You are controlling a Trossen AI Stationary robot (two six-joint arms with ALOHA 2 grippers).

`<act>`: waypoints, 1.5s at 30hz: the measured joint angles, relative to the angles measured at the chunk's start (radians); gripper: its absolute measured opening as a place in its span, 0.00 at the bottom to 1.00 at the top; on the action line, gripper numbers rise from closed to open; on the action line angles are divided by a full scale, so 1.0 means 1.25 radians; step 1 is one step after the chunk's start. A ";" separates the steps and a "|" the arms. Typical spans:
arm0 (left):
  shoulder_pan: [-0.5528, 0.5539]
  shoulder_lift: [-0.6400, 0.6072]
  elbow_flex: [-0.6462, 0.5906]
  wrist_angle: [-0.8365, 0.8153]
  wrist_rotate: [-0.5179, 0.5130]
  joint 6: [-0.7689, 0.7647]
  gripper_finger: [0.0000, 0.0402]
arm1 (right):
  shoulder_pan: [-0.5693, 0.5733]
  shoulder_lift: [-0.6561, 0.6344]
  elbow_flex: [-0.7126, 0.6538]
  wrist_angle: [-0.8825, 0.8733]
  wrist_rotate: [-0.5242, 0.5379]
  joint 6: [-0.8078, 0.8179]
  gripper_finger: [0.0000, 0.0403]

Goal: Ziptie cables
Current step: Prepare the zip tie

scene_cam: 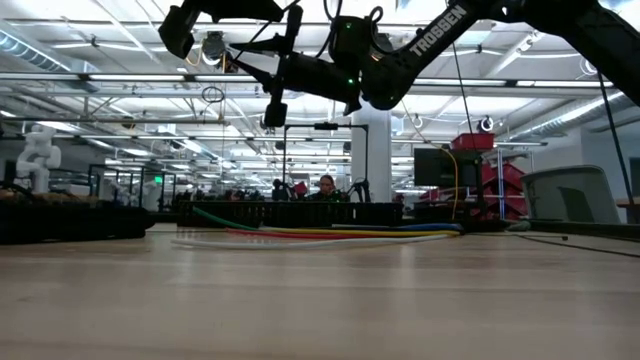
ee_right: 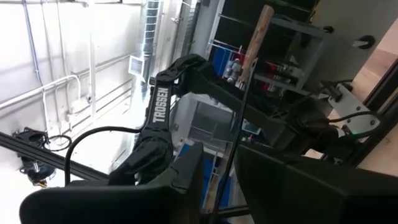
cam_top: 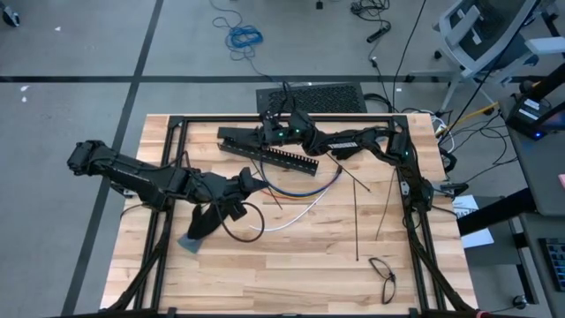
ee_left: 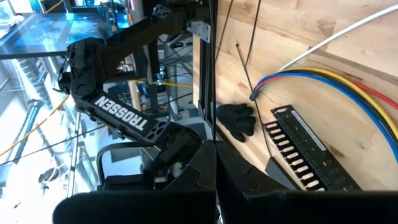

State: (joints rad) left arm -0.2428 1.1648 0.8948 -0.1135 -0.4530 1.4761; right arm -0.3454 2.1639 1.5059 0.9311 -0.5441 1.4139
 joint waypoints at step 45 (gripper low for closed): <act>-0.042 0.000 0.004 0.041 -0.021 -0.045 0.00 | -0.010 0.001 0.000 0.000 0.011 -0.010 0.10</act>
State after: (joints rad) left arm -0.2956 1.1645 0.8997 -0.0624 -0.4793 1.4193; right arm -0.3584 2.1647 1.5055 0.9310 -0.5308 1.4017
